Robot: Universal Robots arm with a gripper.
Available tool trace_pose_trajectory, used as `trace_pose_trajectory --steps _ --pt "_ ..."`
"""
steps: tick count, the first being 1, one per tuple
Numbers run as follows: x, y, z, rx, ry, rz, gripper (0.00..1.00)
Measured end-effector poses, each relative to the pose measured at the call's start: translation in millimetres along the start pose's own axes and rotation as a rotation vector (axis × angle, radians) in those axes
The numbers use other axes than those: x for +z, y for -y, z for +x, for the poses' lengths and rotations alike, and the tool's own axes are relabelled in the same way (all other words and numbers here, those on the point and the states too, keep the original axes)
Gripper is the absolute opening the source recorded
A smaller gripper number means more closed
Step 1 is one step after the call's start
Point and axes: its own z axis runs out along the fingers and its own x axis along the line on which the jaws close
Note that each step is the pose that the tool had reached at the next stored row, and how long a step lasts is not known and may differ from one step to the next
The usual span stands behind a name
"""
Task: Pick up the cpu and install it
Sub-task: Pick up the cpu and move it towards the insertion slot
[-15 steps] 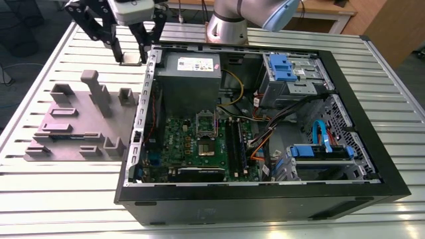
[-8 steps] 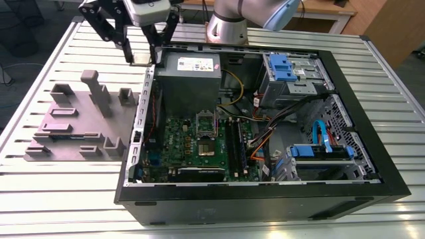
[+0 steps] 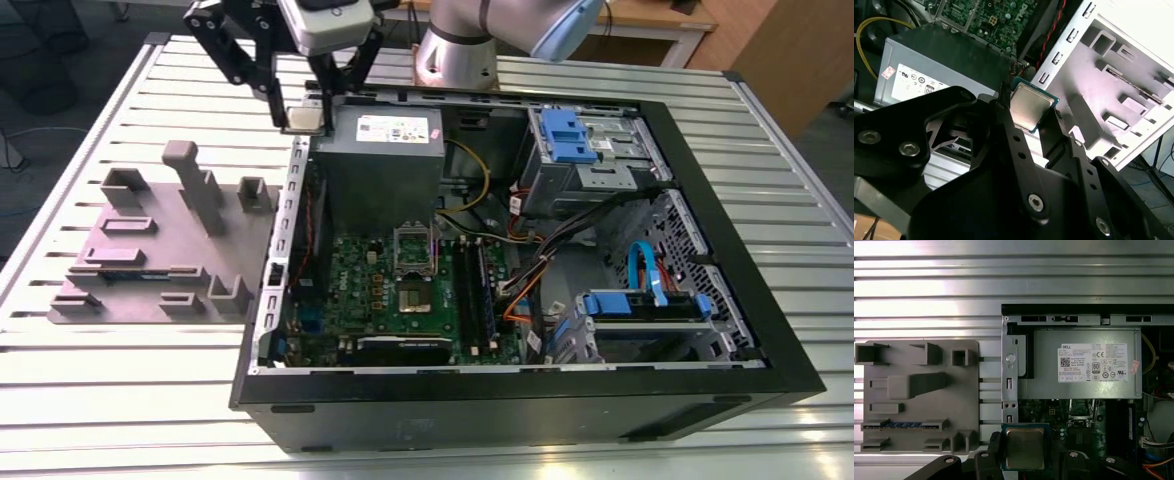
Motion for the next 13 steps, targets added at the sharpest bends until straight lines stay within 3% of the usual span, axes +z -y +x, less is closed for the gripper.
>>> trace_pose_trajectory --steps 9,13 --pt "0.4 -0.4 -16.5 0.0 -0.0001 0.0001 0.47" --pt "0.5 -0.4 -18.4 0.0 0.0 0.0 0.47"
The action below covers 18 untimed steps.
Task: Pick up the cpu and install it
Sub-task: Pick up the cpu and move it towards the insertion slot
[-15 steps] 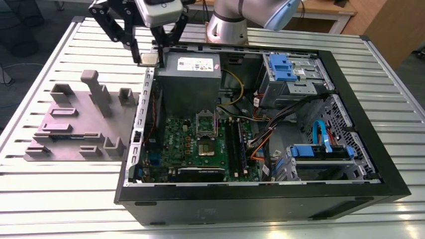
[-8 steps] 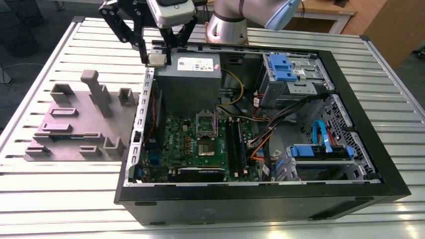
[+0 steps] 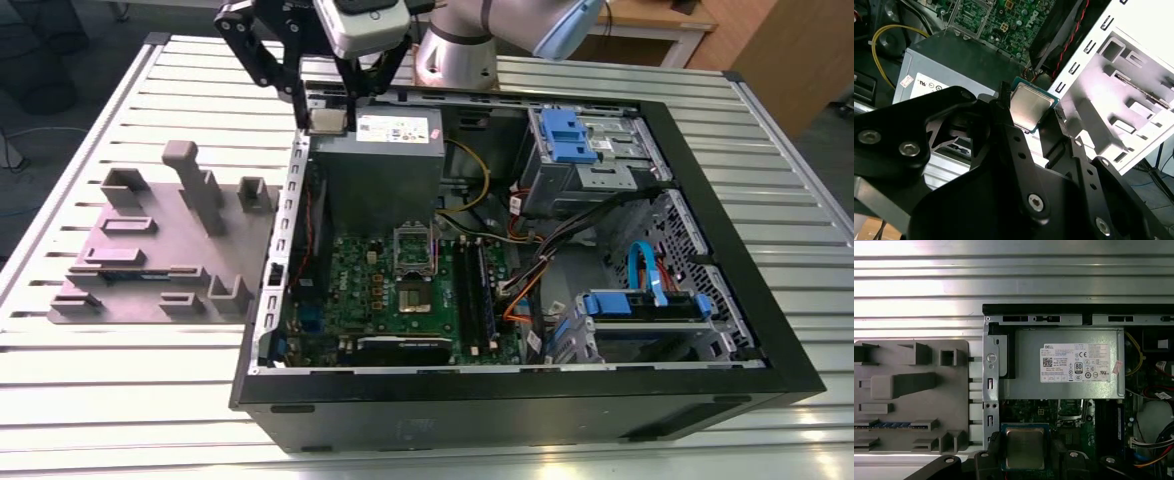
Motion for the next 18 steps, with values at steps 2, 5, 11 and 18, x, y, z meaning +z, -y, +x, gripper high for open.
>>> trace_pose_trajectory --steps 2,5,11,18 --pt "0.0 -0.1 -0.1 0.0 0.0 0.0001 0.47" --pt "0.0 0.0 -0.2 0.0 0.0 0.0 0.47" --pt "-0.1 -0.3 -8.5 0.0 -0.0004 0.0001 0.47" --pt "0.3 8.8 -15.5 0.0 -0.0007 0.0001 0.47"
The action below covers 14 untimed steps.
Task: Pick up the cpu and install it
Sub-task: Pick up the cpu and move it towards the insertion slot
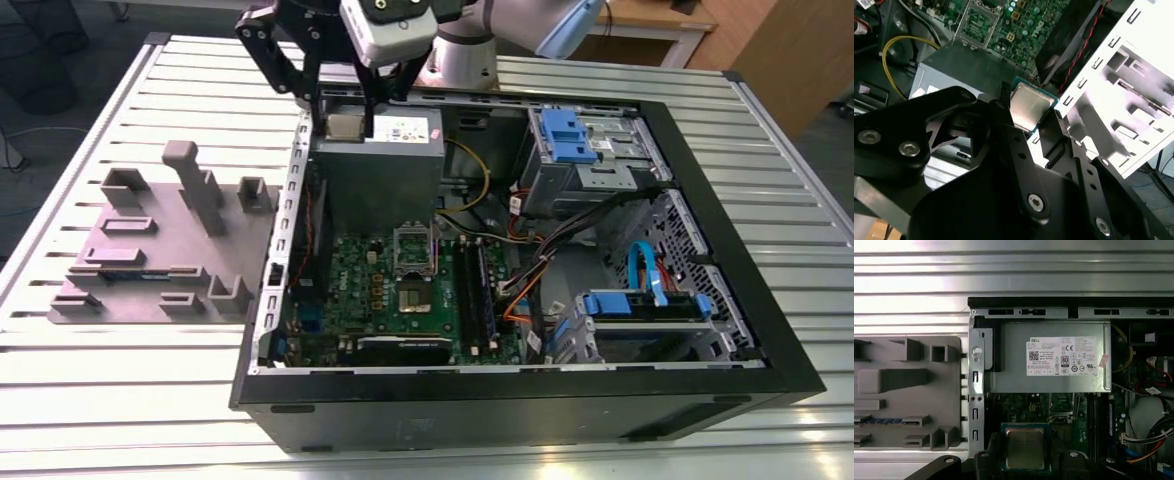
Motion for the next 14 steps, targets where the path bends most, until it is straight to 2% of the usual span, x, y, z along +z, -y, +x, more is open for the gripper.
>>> trace_pose_trajectory --steps 2,5,14 --pt "0.3 3.7 -0.7 0.0 0.0001 -0.0001 0.47" --pt "1.0 5.4 -5.4 0.001 0.0001 -0.0001 0.47" --pt "2.4 4.9 -35.2 0.002 0.0001 -0.0001 0.47"
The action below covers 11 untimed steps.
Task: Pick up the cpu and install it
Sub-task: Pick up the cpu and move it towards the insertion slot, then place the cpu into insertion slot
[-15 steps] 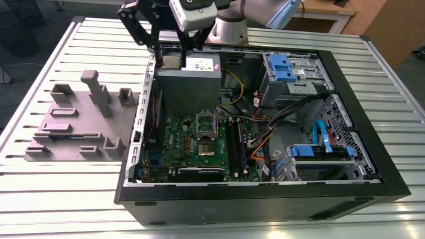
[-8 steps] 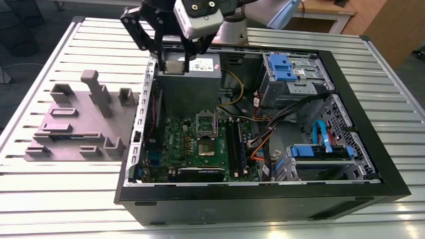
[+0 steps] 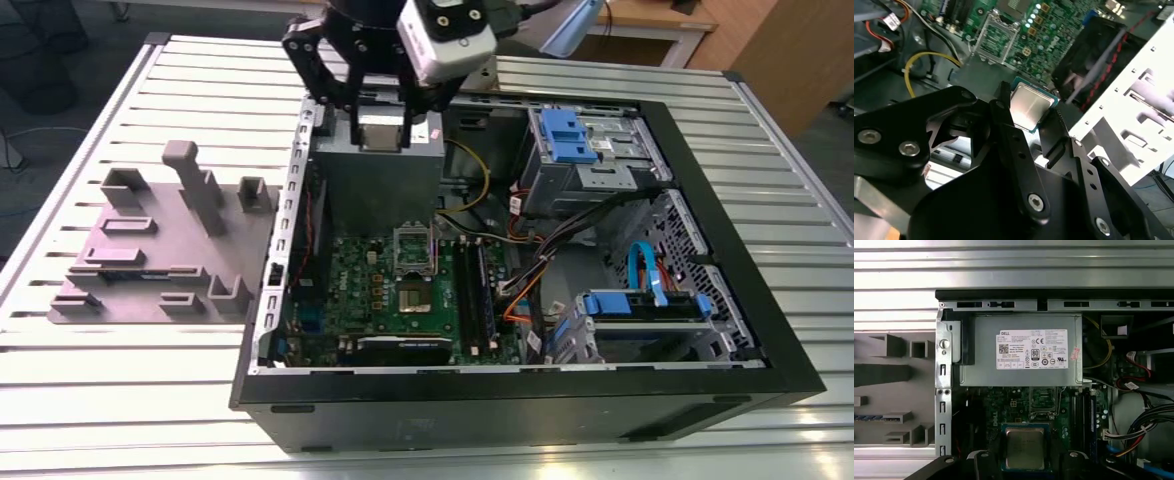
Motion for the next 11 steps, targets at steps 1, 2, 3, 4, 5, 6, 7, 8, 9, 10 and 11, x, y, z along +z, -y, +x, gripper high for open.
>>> trace_pose_trajectory --steps 1,2,3,4,5,6,7,8,9,10,11 --pt "0.1 -0.1 -3.4 0.0 0.0 0.0 0.47" --pt "0.1 -0.2 -6.8 0.0 -0.0001 0.0 0.47" --pt "0.2 -0.2 -10.1 0.0 -0.0001 0.0001 0.47" --pt "0.4 -0.3 -13.4 0.0 -0.0001 0.0 0.47" --pt "0.5 -0.4 -17.0 0.0 -0.0001 0.0 0.47" --pt "0.5 -0.4 -19.7 0.0 -0.0001 0.0 0.47" --pt "0.6 -0.5 -21.2 0.0 -0.0001 0.0 0.47" --pt "0.6 -0.4 -21.4 0.0 -0.0001 0.0 0.47" --pt "0.6 -0.4 -21.4 0.0 -0.0001 0.0 0.47" --pt "0.6 -0.4 -21.5 0.0 -0.0001 0.0 0.47" --pt "0.6 -0.5 -22.9 0.0 -0.0001 0.0 0.47"
